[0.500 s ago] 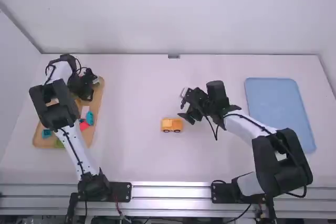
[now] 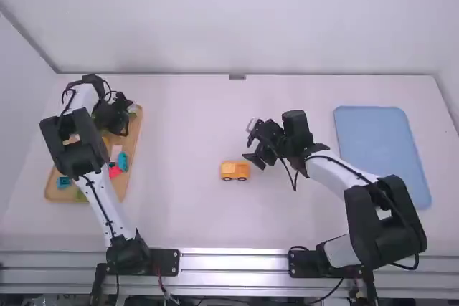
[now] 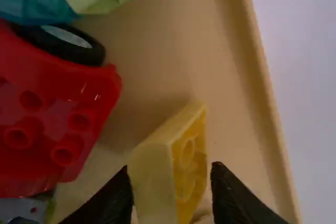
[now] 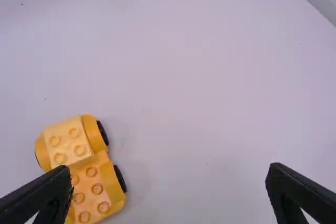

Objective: Assemble lego blocks to make yellow taxi

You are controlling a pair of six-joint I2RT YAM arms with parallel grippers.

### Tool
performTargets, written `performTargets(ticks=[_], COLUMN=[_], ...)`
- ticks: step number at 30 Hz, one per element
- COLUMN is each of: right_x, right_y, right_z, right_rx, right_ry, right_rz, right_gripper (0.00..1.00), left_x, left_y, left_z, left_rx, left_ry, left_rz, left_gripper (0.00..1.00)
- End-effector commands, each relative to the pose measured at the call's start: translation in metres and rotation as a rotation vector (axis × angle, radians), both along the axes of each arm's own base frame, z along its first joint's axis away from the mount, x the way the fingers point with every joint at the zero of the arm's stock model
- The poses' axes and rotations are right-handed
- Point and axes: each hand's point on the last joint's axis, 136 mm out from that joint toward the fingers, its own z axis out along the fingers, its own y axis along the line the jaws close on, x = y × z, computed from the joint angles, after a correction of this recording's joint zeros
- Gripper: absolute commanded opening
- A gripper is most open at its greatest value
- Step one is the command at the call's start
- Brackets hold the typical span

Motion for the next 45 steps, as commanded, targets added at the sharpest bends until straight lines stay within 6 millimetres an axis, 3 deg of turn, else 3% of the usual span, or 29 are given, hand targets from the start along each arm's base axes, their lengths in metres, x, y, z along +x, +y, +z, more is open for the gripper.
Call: performTargets(ticks=[1,5,7,9,16,23,28,34,37,42,45], right_x=[0.004,0.004,0.004,0.004,0.004,0.006,0.006,0.007,0.007,0.007,0.011], right_y=[0.002,0.002,0.002,0.002,0.002,0.004,0.004,0.004,0.004,0.004,0.006], right_z=[0.012,0.012,0.012,0.012,0.013,0.017,0.017,0.017,0.017,0.017,0.022], right_rx=[0.018,0.018,0.02,0.021,0.022,0.033,0.034,0.035,0.034,0.034,0.057], right_ry=[-0.026,-0.026,-0.023,-0.021,-0.022,-0.042,-0.044,-0.045,-0.044,-0.046,-0.048], right_rz=[0.0,0.0,-0.003,-0.004,-0.002,0.002,0.002,0.002,0.002,0.002,-0.019], right_gripper=[0.99,0.98,0.99,0.99,0.99,0.99,0.99,0.99,0.99,0.99,0.99], left_x=[-0.003,-0.004,-0.006,-0.006,-0.008,-0.006,-0.005,0.008,0.016,0.011,0.003], left_y=[-0.002,-0.002,-0.003,-0.002,-0.004,-0.003,-0.003,-0.009,-0.016,-0.014,-0.036], left_z=[-0.006,-0.006,-0.009,-0.017,-0.024,-0.019,-0.017,0.011,0.039,0.066,0.087], left_rx=[-0.024,-0.025,-0.026,-0.018,-0.018,-0.02,-0.022,-0.037,-0.068,-0.001,0.039], left_ry=[0.012,0.016,0.02,0.012,0.011,0.007,0.006,-0.031,-0.107,-0.15,-0.208], left_rz=[0.026,0.026,0.025,0.024,-0.019,0.007,0.007,0.034,0.036,0.072,0.01], left_gripper=[0.36,0.36,0.44,0.44,0.18,0.22,0.18,0.13,0.08,0.02,0.02])
